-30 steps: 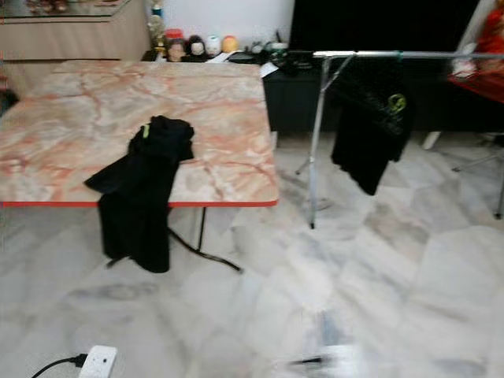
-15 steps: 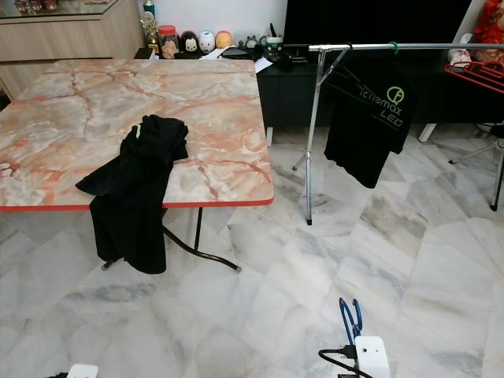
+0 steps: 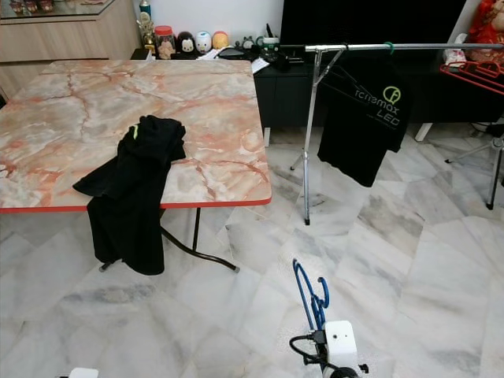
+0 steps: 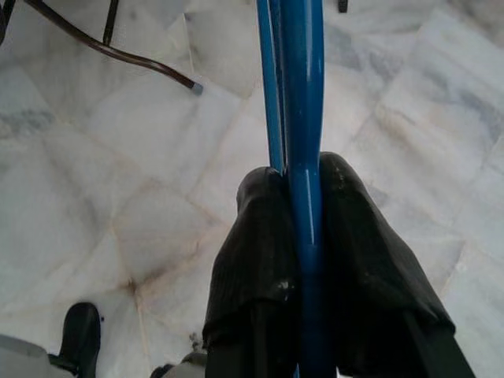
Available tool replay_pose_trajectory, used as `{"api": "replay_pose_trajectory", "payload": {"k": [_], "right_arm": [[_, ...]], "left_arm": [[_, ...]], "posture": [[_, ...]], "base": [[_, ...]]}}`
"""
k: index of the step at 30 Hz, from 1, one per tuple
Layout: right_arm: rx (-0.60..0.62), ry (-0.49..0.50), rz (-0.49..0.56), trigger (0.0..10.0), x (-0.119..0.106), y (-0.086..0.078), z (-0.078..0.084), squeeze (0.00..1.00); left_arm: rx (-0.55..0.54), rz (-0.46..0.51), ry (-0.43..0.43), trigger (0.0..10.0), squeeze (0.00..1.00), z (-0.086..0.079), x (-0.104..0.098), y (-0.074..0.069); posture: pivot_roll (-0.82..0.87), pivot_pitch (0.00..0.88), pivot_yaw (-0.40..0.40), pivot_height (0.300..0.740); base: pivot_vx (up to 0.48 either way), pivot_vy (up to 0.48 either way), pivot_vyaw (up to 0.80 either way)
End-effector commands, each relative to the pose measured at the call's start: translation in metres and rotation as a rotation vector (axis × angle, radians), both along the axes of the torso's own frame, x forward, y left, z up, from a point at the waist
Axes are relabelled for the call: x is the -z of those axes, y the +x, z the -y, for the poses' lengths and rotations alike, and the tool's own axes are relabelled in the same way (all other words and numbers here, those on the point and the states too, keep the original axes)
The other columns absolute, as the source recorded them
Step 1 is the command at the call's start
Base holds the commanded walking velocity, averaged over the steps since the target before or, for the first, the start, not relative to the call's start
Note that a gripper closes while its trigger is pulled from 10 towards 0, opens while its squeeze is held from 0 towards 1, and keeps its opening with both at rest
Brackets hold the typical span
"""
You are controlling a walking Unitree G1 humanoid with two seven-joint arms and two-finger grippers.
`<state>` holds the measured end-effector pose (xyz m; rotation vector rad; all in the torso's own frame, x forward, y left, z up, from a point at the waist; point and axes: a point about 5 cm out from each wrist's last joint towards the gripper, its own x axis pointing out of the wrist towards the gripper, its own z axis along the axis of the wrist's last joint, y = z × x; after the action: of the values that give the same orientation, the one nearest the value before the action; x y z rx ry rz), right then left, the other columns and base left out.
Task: Hang hanger
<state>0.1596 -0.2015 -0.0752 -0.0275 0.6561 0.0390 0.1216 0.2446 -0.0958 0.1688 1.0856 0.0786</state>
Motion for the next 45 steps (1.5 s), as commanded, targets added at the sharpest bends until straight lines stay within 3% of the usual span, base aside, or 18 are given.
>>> {"api": "replay_pose_trajectory", "payload": {"k": [1, 8, 13, 15, 22, 45], "right_arm": [[0.014, 0.011, 0.033, 10.0, -0.002, -0.002, 0.001, 0.00], [-0.004, -0.019, -0.059, 10.0, 0.006, -0.006, -0.001, 0.00], [-0.004, -0.005, 0.008, 10.0, -0.003, 0.011, -0.004, 0.00], [-0.004, -0.002, 0.035, 10.0, -0.007, 0.019, -0.005, 0.00], [0.001, -0.009, 0.039, 10.0, -0.008, 0.022, -0.005, 0.00], [0.006, -0.010, 0.072, 10.0, -0.013, 0.032, -0.006, 0.00]], "left_arm": [[0.017, 0.000, 0.005, 10.0, 0.00, 0.002, -0.001, 0.003], [0.026, 0.018, 0.005, 10.0, 0.00, 0.003, -0.003, 0.012], [0.036, 0.016, 0.010, 10.0, 0.00, 0.003, -0.003, 0.011], [0.039, 0.005, 0.012, 10.0, 0.00, 0.003, 0.000, 0.004], [0.032, -0.011, 0.008, 10.0, 0.00, 0.005, 0.003, -0.008], [0.043, -0.018, 0.007, 10.0, 0.00, 0.008, 0.004, -0.005]], "posture": [[-0.04, 0.000, -0.023, 0.740], [-0.04, 0.001, -0.029, 0.740], [-0.04, 0.003, -0.034, 0.740], [-0.05, 0.007, -0.036, 0.740], [-0.06, 0.008, -0.040, 0.740], [-0.08, 0.000, -0.032, 0.740]], "base": [[0.000, 0.000, 0.00], [0.000, 0.000, 0.00], [0.000, 0.000, 0.00], [0.000, 0.000, 0.00], [0.000, 0.000, 0.00], [0.000, -0.207, 0.00]]}}
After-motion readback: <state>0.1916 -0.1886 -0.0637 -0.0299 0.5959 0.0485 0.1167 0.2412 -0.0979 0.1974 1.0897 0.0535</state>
